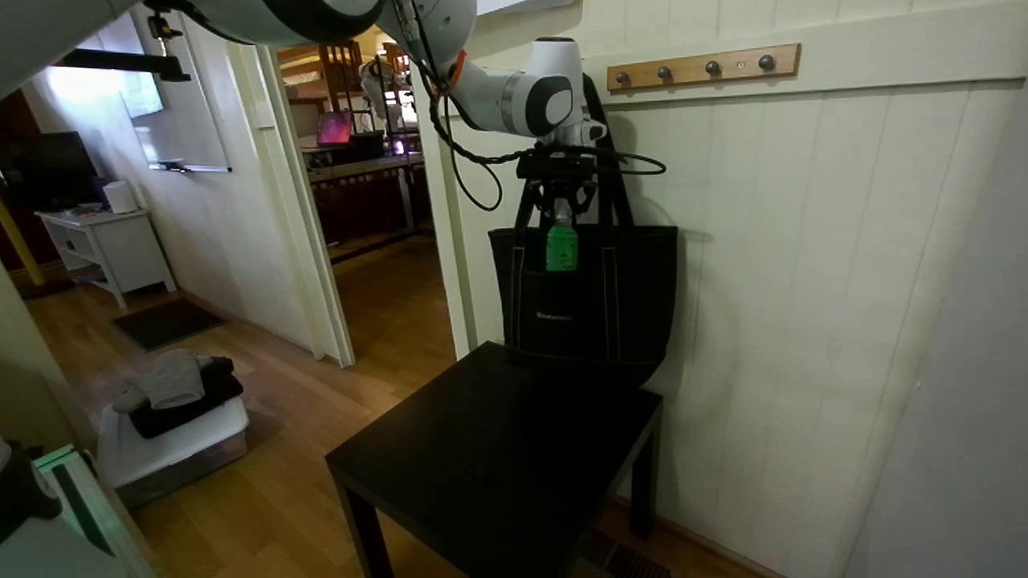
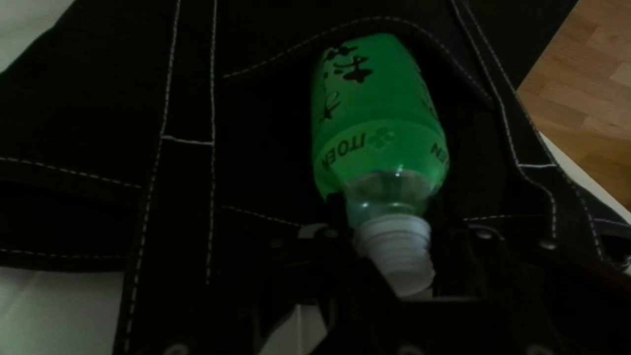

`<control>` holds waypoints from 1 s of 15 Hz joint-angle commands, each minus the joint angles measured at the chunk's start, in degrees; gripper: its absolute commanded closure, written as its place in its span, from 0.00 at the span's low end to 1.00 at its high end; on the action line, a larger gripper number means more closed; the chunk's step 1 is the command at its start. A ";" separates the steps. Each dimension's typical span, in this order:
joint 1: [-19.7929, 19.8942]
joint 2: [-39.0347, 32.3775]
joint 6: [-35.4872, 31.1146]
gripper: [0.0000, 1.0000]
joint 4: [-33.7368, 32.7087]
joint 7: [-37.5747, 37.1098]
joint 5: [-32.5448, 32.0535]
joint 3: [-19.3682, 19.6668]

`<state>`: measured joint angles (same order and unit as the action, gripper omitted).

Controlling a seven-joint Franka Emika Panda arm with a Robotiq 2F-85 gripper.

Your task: Remove the green bottle from the bag and put it on the table.

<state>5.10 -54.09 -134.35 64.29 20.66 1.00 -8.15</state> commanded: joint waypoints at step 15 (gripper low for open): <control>3.96 22.63 -20.02 0.82 30.04 1.41 4.86 -1.83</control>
<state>7.42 -36.74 -148.22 85.24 20.63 3.16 -8.62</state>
